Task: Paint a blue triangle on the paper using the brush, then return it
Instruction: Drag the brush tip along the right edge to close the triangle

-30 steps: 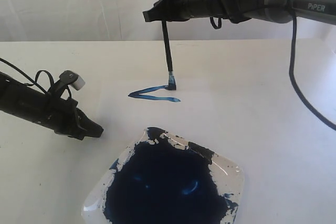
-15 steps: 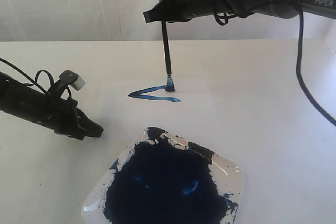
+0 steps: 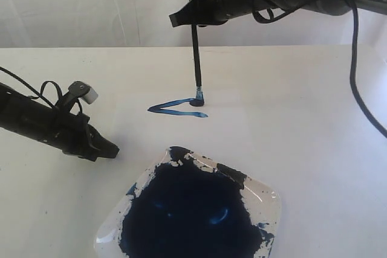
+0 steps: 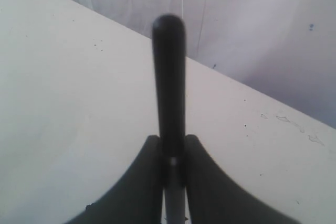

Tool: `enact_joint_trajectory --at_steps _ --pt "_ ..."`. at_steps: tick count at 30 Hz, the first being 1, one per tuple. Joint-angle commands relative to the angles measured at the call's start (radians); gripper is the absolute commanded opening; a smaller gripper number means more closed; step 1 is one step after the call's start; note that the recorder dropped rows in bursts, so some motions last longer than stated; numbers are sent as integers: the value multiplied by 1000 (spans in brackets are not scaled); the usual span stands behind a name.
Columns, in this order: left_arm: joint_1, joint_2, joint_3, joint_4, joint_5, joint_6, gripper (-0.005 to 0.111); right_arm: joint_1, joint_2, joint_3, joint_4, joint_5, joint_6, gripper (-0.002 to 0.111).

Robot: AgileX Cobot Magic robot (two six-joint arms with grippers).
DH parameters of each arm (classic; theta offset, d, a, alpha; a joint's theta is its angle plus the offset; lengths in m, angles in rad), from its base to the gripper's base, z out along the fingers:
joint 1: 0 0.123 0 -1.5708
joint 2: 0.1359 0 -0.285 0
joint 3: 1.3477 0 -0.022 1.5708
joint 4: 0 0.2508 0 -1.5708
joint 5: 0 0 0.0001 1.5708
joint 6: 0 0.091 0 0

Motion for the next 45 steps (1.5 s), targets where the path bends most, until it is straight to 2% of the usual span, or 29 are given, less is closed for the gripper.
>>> enact_joint_trajectory --at_steps 1,16,45 --pt "-4 -4 0 -3 26 -1 0 -6 -20 -1 -27 28 14 0" --pt "-4 -4 0 -3 26 -1 0 -6 -41 -1 -124 85 96 0" --pt "-4 -4 0 -3 26 -1 0 -6 -87 -1 -183 182 145 0"
